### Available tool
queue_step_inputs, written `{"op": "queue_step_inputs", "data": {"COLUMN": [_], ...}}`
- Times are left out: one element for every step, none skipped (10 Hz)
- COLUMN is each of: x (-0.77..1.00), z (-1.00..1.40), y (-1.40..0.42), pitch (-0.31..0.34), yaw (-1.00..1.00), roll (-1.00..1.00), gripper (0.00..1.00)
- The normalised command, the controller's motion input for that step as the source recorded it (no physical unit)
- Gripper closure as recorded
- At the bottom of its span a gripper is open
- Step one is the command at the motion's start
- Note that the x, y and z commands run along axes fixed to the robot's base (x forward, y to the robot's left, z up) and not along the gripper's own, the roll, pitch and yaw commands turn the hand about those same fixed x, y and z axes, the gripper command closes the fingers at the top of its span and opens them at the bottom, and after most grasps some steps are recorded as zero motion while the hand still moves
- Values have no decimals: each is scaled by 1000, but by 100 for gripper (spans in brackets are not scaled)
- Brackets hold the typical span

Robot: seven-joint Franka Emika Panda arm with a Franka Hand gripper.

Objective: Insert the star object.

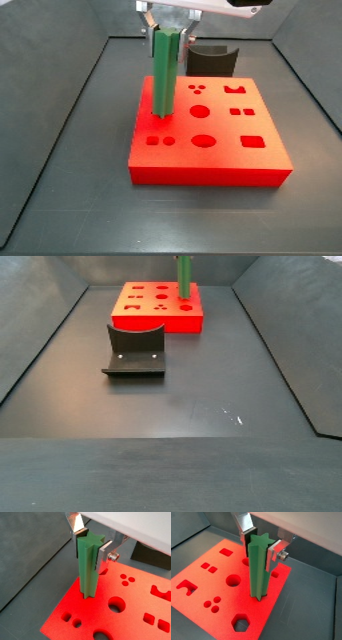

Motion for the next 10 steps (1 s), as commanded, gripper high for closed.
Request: {"op": "queue_step_inputs", "data": {"x": [100,63,211,274,243,229,211,154,89,0], "z": [0,-537,-720,-874,-937,-1000,-1000,-1000,-1000,-869], "y": [-6,-37,-51,-146,-209,-260,-337,-237,-163,-97], "pitch": [29,73,76,59,51,24,0,4,44,106], "yaw": [0,-103,-177,-231,-243,-223,-166,-240,-266,-203], "roll": [14,239,279,204,159,127,96,71,74,100], "gripper": [100,100,100,100,100,100,100,100,100,100]}}
